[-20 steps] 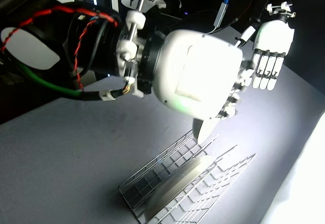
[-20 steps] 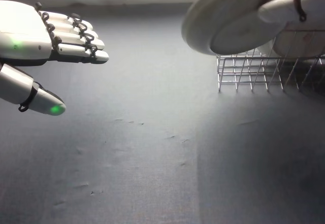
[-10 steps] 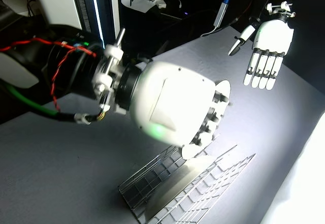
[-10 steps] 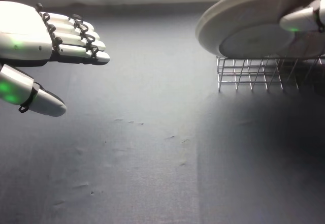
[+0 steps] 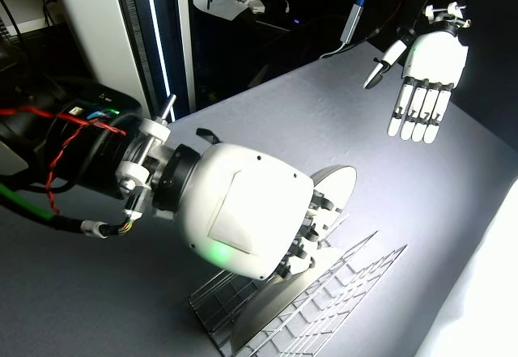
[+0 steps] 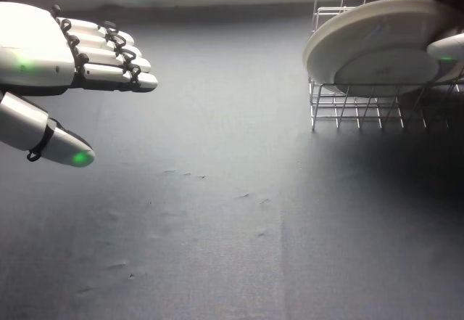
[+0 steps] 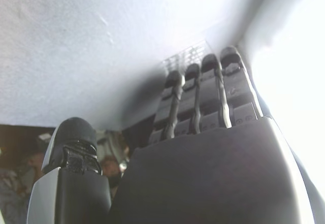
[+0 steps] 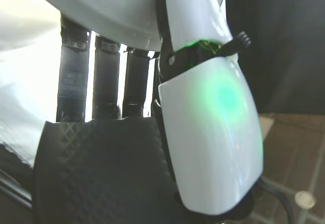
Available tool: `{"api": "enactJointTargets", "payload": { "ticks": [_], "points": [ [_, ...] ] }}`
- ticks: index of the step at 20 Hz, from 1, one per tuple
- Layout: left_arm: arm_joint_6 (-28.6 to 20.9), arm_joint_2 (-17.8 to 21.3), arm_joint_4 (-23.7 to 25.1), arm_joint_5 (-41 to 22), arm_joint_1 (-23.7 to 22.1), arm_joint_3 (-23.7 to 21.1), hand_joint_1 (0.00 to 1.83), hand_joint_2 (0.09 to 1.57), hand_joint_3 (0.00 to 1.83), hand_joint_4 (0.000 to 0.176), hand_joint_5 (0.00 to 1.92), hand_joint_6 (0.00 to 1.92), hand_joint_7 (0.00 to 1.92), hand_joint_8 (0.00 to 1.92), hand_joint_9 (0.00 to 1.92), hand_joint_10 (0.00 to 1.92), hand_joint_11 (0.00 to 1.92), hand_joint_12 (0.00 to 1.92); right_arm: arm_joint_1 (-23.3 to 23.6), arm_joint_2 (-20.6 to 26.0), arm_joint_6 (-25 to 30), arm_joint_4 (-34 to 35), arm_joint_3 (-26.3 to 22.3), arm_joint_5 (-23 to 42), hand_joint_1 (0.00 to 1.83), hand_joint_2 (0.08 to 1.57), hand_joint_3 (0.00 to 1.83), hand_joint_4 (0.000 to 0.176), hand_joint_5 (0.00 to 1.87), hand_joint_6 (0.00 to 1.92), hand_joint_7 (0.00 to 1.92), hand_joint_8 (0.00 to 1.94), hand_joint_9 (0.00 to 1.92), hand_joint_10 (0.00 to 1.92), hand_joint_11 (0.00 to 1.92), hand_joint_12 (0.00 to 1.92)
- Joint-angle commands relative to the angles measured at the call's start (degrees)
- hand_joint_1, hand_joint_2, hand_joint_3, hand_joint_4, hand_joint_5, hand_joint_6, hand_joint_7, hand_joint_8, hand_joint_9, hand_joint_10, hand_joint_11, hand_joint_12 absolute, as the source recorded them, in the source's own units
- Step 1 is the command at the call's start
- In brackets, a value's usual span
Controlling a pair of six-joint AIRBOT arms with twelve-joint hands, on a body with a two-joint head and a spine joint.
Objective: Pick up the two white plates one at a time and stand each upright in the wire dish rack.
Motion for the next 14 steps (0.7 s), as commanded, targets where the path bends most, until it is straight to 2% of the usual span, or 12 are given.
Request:
{"api": "enactJointTargets", "payload": {
  "ticks": [1,2,3,7,8,9,10,11,12,13,14],
  "points": [
    [-0.1,0.4,-3.4,-0.3,-0.2,0.1,0.00,1.20,0.01,0.000,0.04,0.02,0.02,0.01,0.00,0.00,0.00,0.00,0.2,0.4,0.3,0.7,0.4,8.1,1.38,1.10,0.00,0.000,0.96,1.02,1.04,0.83,0.92,1.15,0.88,1.27],
    [-0.1,0.4,-3.4,-0.3,-0.2,0.1,0.00,1.20,0.01,0.000,0.02,0.01,0.00,0.00,0.00,0.00,0.00,0.00,-0.2,0.4,0.1,0.2,0.5,8.1,1.38,1.09,0.00,0.000,0.97,1.00,1.04,0.83,0.94,1.15,0.90,1.30],
    [-0.1,0.4,-3.4,-0.3,-0.2,0.1,0.00,1.20,0.01,0.000,0.03,0.01,0.00,0.00,0.00,0.00,0.00,0.00,-0.7,0.4,0.1,0.0,0.7,8.2,1.49,1.09,0.00,0.000,0.97,0.96,1.04,0.77,0.93,1.01,0.87,1.48],
    [-0.1,0.4,-3.4,-0.3,-0.1,0.1,0.00,1.20,0.00,0.000,0.05,0.02,0.02,0.01,0.00,0.00,0.00,0.00,-3.0,0.4,-0.2,-0.3,1.2,9.0,1.49,1.09,0.00,0.000,0.95,0.96,1.03,0.79,0.93,1.01,0.86,1.52],
    [-0.1,0.4,-3.4,-0.3,-0.1,0.1,0.00,1.20,0.00,0.000,0.05,0.01,0.02,0.01,0.00,0.00,0.00,0.00,-3.2,0.4,-0.4,-0.9,1.2,9.0,1.49,1.11,0.00,0.000,0.86,1.05,0.97,0.88,0.92,1.05,0.86,1.53],
    [-0.1,0.4,-3.4,-0.3,0.1,0.0,0.00,1.20,0.00,0.000,0.05,0.01,0.02,0.01,0.00,0.00,0.00,0.00,-3.5,0.4,-0.6,-2.0,1.3,9.3,1.49,1.11,0.00,0.000,0.86,1.05,0.97,0.88,0.92,1.05,0.86,1.53],
    [-0.1,0.4,-3.4,-0.3,0.2,0.0,0.00,1.20,0.01,0.000,0.05,0.01,0.02,0.00,0.00,0.00,0.00,0.00,-3.9,0.4,-0.7,-2.2,1.3,9.5,1.38,1.17,0.01,0.000,0.74,1.27,0.85,1.10,0.83,1.31,0.68,1.33],
    [-0.1,0.4,-3.4,-0.3,0.2,0.0,0.00,1.20,0.00,0.000,0.04,0.01,0.00,0.00,0.00,0.00,0.00,0.00,-4.0,0.4,-0.8,-2.2,1.3,9.5,1.34,1.21,0.00,0.000,0.68,1.39,0.79,1.21,0.77,1.43,0.61,1.25],
    [-0.1,0.4,-3.4,-0.3,0.2,0.0,0.00,1.20,0.00,0.000,0.02,0.00,0.00,0.00,0.00,0.00,0.00,0.00,-4.0,0.4,-1.0,-2.3,1.4,9.5,1.34,1.22,0.00,0.000,0.66,1.42,0.77,1.22,0.77,1.44,0.59,1.25],
    [-0.1,0.4,-3.4,-0.3,0.2,0.0,0.00,1.20,0.00,0.000,0.05,0.01,0.03,0.01,0.00,0.00,0.00,0.00,-4.0,0.4,-1.4,-2.9,1.6,9.5,1.34,1.26,0.00,0.000,0.60,1.43,0.74,0.69,0.69,1.45,0.57,1.24],
    [-0.1,0.4,-3.4,-0.3,0.2,0.0,0.00,1.21,0.00,0.000,0.03,0.00,0.00,0.00,0.00,0.00,0.00,0.00,-4.0,0.4,-1.8,-3.6,1.7,9.5,1.31,1.16,0.00,0.000,0.70,0.43,0.81,0.25,0.72,0.54,0.52,1.19]
  ]
}}
